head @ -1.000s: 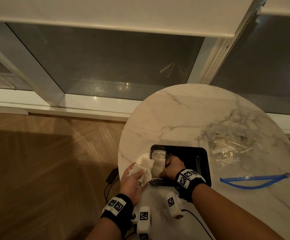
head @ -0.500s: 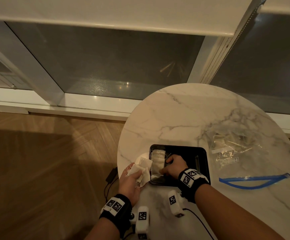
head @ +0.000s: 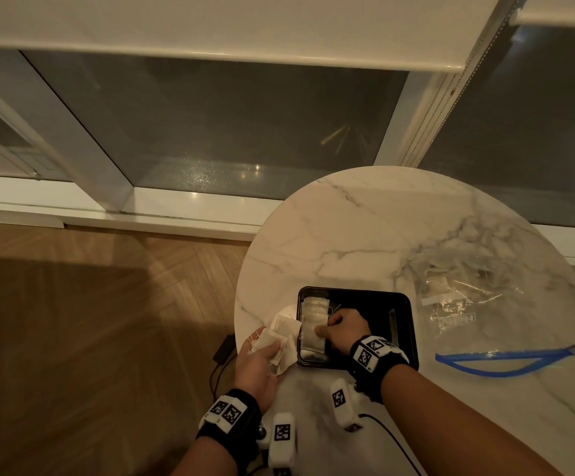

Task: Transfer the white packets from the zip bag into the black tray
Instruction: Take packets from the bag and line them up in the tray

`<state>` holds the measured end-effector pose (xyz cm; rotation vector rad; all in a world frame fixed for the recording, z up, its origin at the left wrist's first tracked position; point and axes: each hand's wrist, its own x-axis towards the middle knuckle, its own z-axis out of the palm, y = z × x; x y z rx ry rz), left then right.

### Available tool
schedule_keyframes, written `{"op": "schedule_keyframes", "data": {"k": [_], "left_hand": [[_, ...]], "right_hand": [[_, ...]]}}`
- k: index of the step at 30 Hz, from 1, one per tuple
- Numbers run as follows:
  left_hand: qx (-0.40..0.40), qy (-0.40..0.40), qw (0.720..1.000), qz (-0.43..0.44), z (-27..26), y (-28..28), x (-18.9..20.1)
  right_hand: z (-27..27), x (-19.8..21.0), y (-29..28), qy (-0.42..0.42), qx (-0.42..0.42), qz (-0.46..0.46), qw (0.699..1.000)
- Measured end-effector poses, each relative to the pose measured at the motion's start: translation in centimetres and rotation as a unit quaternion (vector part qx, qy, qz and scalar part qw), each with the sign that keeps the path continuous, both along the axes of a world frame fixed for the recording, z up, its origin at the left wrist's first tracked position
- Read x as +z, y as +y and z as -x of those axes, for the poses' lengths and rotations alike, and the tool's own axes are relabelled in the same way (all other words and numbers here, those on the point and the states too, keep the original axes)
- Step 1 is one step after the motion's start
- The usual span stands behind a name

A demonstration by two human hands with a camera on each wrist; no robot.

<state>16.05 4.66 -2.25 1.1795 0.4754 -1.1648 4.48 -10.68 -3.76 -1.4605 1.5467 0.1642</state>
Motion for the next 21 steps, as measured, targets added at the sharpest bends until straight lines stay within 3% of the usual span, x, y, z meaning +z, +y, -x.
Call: {"op": "schedule_keyframes", "data": {"k": [21], "left_hand": [[0.008, -0.003, 1.000, 0.015, 0.3, 0.7, 0.4]], "right_hand": [[-0.2, 1.2, 0.5, -0.019, -0.006, 0.072, 0.997]]}}
